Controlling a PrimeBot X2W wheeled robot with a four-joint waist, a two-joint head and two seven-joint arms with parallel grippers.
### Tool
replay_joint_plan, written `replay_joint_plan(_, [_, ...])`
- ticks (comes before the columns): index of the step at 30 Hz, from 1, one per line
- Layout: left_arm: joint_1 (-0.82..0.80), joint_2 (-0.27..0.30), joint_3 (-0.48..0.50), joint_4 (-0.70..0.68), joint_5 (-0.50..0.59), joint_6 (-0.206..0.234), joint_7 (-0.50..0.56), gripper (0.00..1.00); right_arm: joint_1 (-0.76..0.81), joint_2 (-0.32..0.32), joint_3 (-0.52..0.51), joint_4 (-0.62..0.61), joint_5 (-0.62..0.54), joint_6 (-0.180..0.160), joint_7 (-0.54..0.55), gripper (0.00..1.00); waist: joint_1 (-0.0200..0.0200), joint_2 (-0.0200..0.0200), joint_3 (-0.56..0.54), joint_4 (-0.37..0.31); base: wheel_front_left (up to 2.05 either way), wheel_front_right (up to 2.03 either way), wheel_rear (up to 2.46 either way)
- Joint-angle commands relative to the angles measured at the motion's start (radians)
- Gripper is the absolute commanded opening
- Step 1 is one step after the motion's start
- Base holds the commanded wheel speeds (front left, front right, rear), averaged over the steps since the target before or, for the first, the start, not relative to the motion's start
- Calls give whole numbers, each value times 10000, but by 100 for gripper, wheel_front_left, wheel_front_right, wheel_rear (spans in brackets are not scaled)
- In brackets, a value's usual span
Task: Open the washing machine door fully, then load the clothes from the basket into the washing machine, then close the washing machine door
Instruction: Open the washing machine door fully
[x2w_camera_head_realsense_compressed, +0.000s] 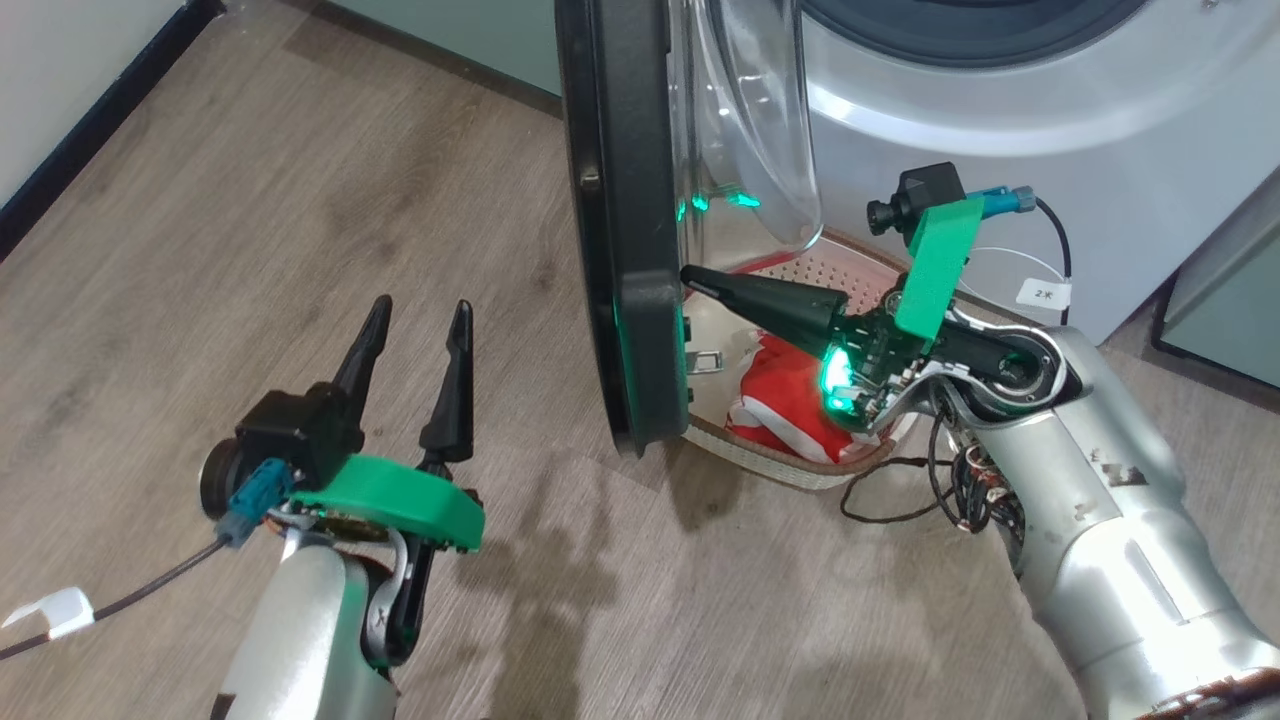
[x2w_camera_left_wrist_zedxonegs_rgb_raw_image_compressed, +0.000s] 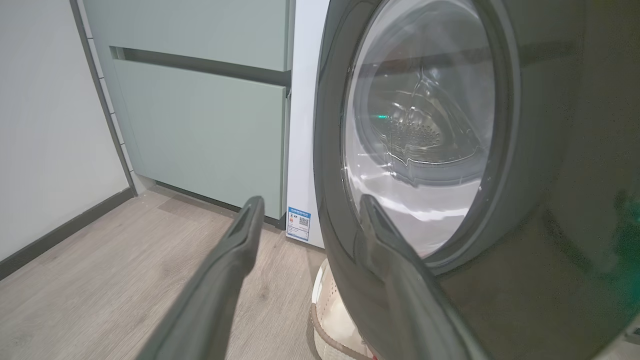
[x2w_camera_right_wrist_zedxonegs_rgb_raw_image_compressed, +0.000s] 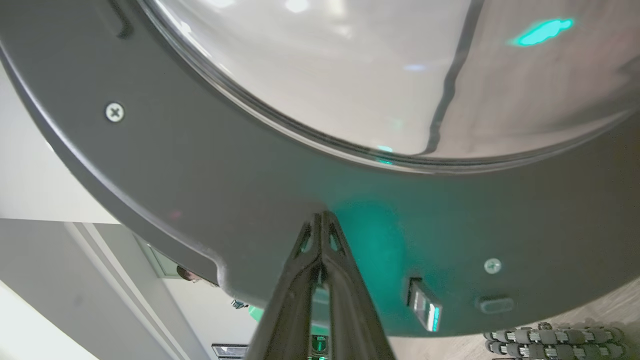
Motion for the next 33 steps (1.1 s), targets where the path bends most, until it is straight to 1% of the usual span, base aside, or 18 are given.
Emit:
replay_joint_plan(1, [-84,141,318,-293,-52,77,-95,100,54,294,97,-412,175,6,-168,0,1,-1,-26,-16,0,0,0])
replay_joint_plan(5, [-46,141,348,-301,-35,104,-95,100,371,269,-226,-691,497,6,-473,0,1,-1,-64,-96,0,0,0])
replay_joint_plan(9, [-41,141,372,-279,-16,87,-95,100,1037,88,-842,-1410,828,6,-935,0,1,-1,-96,-228,0,0,0])
replay_joint_plan(10, [-39,141,378,-266,-18,76,-95,100,1270,50,-993,-1662,923,6,-1018,8,1,-1,-107,-267,0,0,0])
replay_joint_plan(11, [-34,141,399,-260,-24,71,-95,100,1521,0,-1151,-1936,971,6,-1151,53,1,-1,-124,-313,0,0,0])
replay_joint_plan(12, [-22,141,418,-247,-21,69,-95,100,1787,-66,-1309,-2215,955,6,-1342,100,1,-1,-152,-352,0,0,0])
replay_joint_plan(17, [35,141,565,-222,45,61,-95,100,3194,-122,-2167,-3624,1117,6,-2191,100,1,-1,-243,-575,0,0,0])
replay_joint_plan(18, [35,141,565,-222,45,61,-95,100,3194,-122,-2167,-3624,1117,6,-2191,100,1,-1,-243,-575,0,0,0])
replay_joint_plan(23, [77,141,714,-220,120,33,-95,100,4577,-48,-2677,-4886,1095,6,-2811,100,1,-1,-317,-765,0,0,0])
replay_joint_plan(24, [93,141,768,-226,152,16,-95,100,5083,11,-2811,-5318,1004,6,-3110,100,1,-1,-325,-827,0,0,0])
replay_joint_plan(26, [101,141,830,-218,183,-2,-95,100,5548,88,-2893,-5696,930,6,-3431,100,1,-1,-332,-878,0,0,0])
replay_joint_plan(30, [128,141,954,-187,236,-14,-95,100,6224,200,-2948,-6301,458,6,-4215,100,1,-1,-372,-982,0,0,0])
replay_joint_plan(33, [145,142,1018,-161,297,-11,-95,100,6381,250,-2978,-6647,-324,6,-5145,100,1,-1,-420,-1047,0,0,0])
